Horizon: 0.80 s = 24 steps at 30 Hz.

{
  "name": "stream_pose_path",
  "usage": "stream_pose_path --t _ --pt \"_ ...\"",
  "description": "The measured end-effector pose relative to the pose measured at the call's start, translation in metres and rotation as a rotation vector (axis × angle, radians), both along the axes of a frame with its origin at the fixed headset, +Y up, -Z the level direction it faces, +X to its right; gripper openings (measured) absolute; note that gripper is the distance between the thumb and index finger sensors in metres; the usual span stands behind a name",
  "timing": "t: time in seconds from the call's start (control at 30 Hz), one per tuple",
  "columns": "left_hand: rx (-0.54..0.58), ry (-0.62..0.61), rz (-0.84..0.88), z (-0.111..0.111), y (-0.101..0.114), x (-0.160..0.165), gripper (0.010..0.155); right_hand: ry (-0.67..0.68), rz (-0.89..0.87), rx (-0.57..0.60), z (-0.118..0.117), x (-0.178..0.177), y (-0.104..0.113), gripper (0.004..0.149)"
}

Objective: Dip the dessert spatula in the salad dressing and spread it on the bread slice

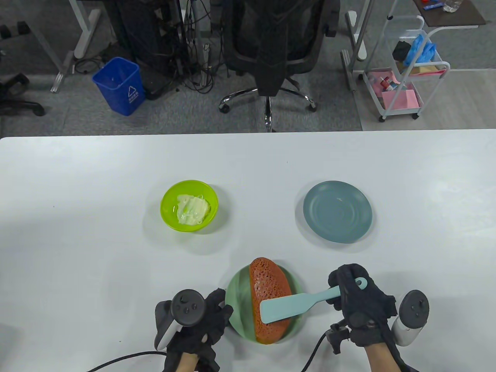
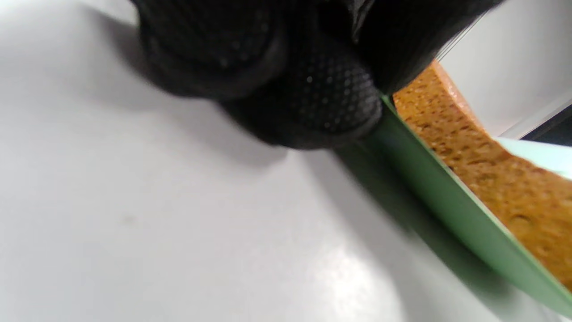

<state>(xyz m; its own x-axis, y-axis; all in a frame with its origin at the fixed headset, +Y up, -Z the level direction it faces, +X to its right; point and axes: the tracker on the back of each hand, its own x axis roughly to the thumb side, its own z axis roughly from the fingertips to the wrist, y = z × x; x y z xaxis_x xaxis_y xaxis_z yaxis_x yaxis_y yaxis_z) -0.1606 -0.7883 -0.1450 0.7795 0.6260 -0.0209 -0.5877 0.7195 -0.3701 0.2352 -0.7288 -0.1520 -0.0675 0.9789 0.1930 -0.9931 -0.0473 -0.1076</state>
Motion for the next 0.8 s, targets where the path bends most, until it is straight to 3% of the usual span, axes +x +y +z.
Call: stream_pose_path --t 0.57,0.8 --pt "-0.001 0.0 0.001 0.0 0.0 0.0 0.058 -0.127 -0.049 0.007 0.001 0.05 0.005 0.033" --pt "-0.001 0.0 0.001 0.0 0.0 0.0 0.059 -0.127 -0.096 0.016 0.0 0.051 0.004 0.033"
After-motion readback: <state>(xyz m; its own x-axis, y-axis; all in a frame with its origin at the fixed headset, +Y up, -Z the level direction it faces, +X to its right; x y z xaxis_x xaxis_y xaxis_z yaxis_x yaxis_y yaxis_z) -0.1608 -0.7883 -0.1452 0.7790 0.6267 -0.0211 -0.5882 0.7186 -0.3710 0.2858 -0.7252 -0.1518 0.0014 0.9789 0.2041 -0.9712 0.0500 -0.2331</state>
